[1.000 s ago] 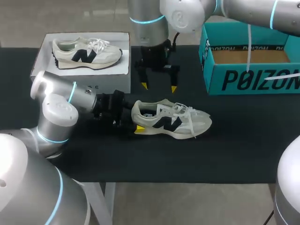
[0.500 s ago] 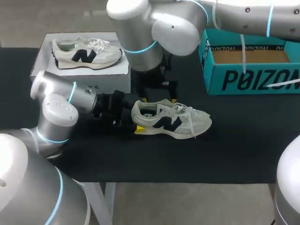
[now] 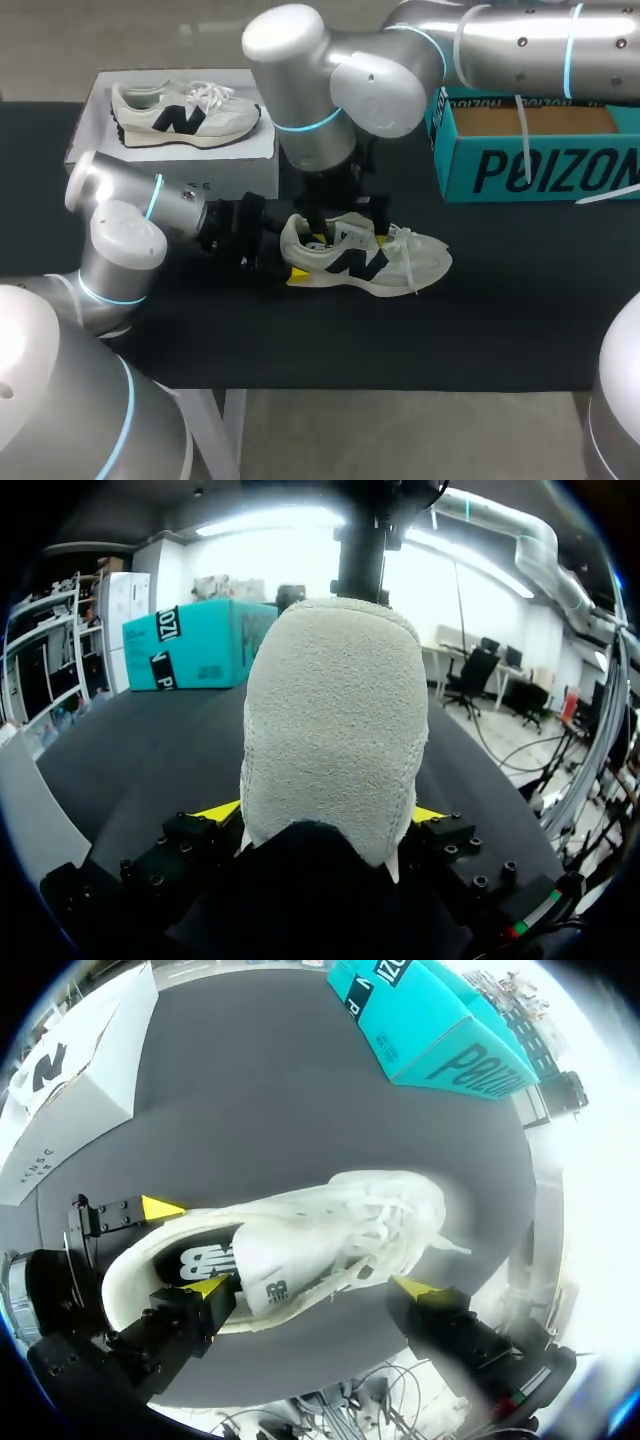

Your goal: Take the shoe out of the shoebox, open the shoe tongue, remove and reinsert the insole, then place the shoe into the shoebox

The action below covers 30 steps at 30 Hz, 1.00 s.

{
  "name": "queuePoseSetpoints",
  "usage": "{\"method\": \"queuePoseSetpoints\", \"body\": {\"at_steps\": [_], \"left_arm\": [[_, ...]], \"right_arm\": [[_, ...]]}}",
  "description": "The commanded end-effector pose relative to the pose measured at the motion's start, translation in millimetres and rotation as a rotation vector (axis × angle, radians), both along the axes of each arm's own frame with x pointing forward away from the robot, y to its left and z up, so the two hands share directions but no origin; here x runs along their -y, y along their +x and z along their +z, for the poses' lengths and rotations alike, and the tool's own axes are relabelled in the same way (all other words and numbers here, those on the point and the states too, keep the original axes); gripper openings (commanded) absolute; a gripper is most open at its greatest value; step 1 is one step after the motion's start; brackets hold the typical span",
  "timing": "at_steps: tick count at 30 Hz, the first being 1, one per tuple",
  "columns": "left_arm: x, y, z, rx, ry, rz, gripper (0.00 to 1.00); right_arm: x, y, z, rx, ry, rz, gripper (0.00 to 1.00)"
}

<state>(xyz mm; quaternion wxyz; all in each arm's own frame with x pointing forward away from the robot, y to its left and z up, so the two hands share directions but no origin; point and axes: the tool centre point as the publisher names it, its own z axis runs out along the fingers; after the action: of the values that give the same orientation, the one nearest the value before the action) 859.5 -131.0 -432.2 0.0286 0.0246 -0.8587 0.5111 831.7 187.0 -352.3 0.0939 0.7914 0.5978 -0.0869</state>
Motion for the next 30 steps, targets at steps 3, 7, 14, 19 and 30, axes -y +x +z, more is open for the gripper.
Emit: {"method": "queuePoseSetpoints", "body": {"at_steps": [3,7,14,19,30], "left_arm": [[-0.1,0.5,0.2,-0.001,0.002,-0.003,0.0],[-0.1,0.5,0.2,-0.001,0.002,-0.003,0.0],[-0.1,0.5,0.2,-0.001,0.002,-0.003,0.0],[-0.1,0.5,0.2,-0.001,0.002,-0.003,0.0],[-0.1,0.5,0.2,-0.001,0.002,-0.003,0.0]], "right_arm": [[15.1,-10.4,-7.4,-0.044,-0.03,-0.033,1.0],[26.0,-15.0,-2.8,-0.047,-0.037,-0.059,1.0],[38.2,-8.5,13.4,-0.034,-0.091,-0.076,1.0],[49.6,-4.0,22.4,-0.024,-0.112,-0.098,1.0],[49.8,8.8,18.7,-0.017,-0.107,-0.118,0.0]]}}
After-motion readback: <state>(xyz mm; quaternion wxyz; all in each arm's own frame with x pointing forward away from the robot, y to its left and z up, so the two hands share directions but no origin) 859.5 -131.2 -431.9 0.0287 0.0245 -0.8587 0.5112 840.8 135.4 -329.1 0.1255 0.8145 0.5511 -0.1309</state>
